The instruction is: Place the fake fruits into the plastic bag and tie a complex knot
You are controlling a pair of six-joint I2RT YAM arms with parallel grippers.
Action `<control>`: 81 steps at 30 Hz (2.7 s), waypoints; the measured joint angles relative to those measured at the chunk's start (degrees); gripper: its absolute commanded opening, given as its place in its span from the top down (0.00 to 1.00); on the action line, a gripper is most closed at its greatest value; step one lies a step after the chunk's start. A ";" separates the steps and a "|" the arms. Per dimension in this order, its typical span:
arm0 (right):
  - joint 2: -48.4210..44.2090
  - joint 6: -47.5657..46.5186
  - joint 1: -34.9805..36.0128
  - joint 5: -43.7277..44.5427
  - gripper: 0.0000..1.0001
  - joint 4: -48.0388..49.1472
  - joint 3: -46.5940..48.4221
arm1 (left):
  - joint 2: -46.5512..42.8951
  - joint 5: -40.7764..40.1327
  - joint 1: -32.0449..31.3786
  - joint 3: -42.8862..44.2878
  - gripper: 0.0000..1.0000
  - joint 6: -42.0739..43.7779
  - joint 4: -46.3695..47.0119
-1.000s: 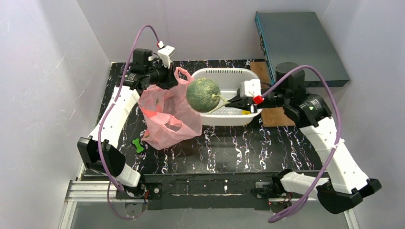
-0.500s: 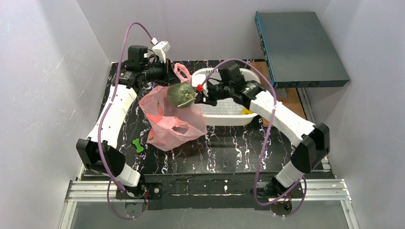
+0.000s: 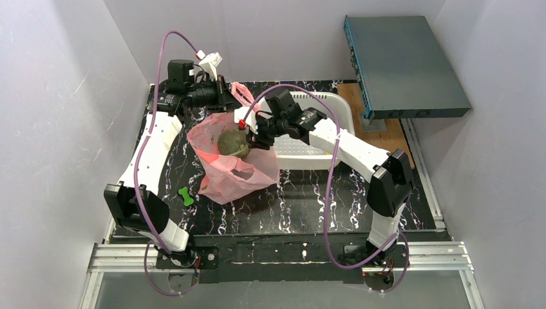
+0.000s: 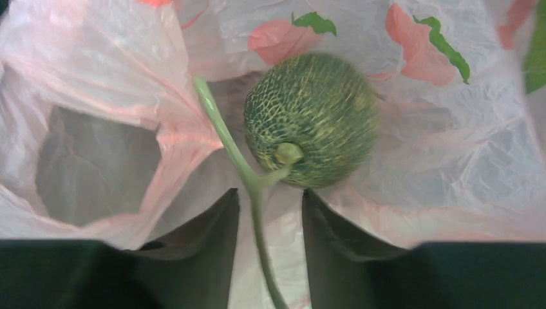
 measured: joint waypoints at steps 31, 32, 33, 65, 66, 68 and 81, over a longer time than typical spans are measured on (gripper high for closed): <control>-7.72 3.65 2.93 -9.53 0.26 -21.49 -7.58 | -0.07 3.54 4.76 -7.10 1.00 -2.89 3.54; -7.04 4.13 3.15 -8.28 0.29 -19.85 -8.39 | -0.07 3.52 4.76 -7.30 1.00 -2.86 3.85; -6.49 4.90 3.30 -6.60 0.38 -17.86 -9.64 | -0.09 3.54 4.76 -7.48 1.00 -2.84 4.00; -22.73 -11.69 6.84 1.42 0.62 -31.67 -10.10 | -5.38 4.52 8.70 -10.45 1.00 -2.34 9.20; -22.56 -11.63 6.84 1.62 0.52 -32.50 -10.19 | -5.88 4.76 8.76 -11.06 1.00 -1.55 8.63; -22.47 -11.34 6.43 1.44 0.43 -33.18 -9.97 | -7.10 5.11 8.85 -12.57 1.00 0.02 7.85; -24.52 10.69 -13.64 -2.01 0.33 -24.90 6.47 | -11.63 6.29 8.90 -16.39 1.00 4.63 4.74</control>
